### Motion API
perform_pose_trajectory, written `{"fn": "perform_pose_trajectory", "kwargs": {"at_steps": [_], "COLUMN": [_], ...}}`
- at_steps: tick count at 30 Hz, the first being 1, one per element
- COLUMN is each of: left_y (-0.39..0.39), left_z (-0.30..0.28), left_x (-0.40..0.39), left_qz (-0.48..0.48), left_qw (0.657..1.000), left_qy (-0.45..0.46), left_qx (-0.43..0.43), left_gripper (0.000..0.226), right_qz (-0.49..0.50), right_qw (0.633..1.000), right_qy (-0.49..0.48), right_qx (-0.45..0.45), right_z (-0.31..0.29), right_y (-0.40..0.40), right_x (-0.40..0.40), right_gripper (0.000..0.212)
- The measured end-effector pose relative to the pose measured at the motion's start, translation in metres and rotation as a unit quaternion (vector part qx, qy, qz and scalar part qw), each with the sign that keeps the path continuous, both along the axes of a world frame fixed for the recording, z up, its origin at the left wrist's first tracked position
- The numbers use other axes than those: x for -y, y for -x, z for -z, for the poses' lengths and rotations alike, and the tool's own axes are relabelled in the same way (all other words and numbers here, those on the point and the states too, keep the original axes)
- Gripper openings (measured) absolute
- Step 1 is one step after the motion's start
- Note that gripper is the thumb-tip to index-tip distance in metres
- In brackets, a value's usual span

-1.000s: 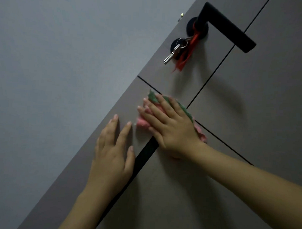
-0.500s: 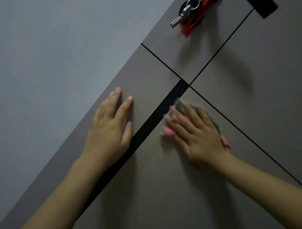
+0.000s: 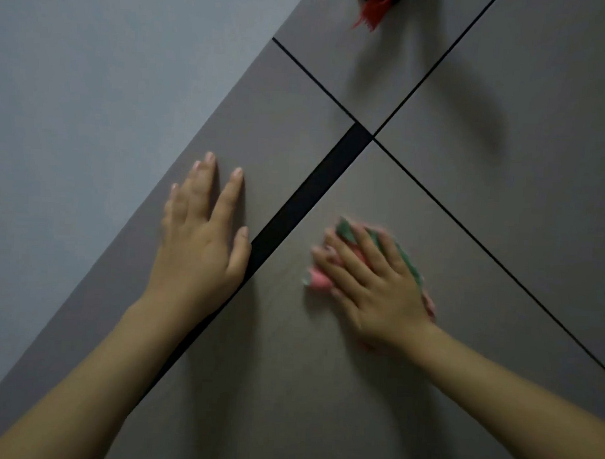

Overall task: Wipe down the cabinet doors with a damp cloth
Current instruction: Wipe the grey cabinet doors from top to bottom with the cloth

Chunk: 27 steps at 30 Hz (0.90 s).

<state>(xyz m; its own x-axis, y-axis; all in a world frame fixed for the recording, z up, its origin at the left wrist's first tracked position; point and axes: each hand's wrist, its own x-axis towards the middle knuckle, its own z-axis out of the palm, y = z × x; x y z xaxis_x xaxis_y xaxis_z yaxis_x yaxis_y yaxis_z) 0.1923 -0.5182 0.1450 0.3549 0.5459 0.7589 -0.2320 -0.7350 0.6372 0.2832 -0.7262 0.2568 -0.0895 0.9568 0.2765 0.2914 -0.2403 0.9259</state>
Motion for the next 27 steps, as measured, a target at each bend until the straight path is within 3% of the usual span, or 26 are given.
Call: {"fn": "perform_pose_trajectory", "kwargs": {"at_steps": [3,8,11,15,18,23,27], "left_y": [0.008,0.015,0.016,0.018,0.021,0.018,0.015], "left_z": [0.009,0.04,0.047,0.051,0.055,0.067,0.072], "left_x": [-0.003,-0.021,-0.018,-0.005,0.0,-0.001,0.001], "left_qz": [0.008,-0.009,0.002,0.023,0.042,0.049,0.057], "left_qw": [1.0,1.0,0.999,0.997,0.994,0.985,0.978], "left_qy": [0.007,0.002,0.043,0.071,0.092,0.161,0.195], "left_qx": [-0.005,-0.03,-0.033,-0.034,-0.032,0.03,0.054], "left_gripper": [0.064,0.068,0.067,0.068,0.067,0.065,0.065], "right_qz": [0.014,-0.008,-0.017,-0.016,-0.003,-0.036,-0.027], "right_qw": [0.999,0.985,0.992,1.0,1.0,0.989,0.998], "right_qy": [-0.027,-0.169,-0.125,-0.017,-0.031,-0.143,-0.054], "right_qx": [0.013,-0.027,-0.023,0.0,0.004,-0.026,-0.005], "right_z": [-0.015,-0.011,0.013,0.033,0.025,0.019,0.044], "right_y": [-0.004,0.013,0.016,0.008,0.01,0.023,0.02], "right_x": [0.029,-0.09,-0.116,-0.053,-0.049,-0.166,-0.14], "right_gripper": [0.048,0.054,0.052,0.049,0.051,0.052,0.05]}}
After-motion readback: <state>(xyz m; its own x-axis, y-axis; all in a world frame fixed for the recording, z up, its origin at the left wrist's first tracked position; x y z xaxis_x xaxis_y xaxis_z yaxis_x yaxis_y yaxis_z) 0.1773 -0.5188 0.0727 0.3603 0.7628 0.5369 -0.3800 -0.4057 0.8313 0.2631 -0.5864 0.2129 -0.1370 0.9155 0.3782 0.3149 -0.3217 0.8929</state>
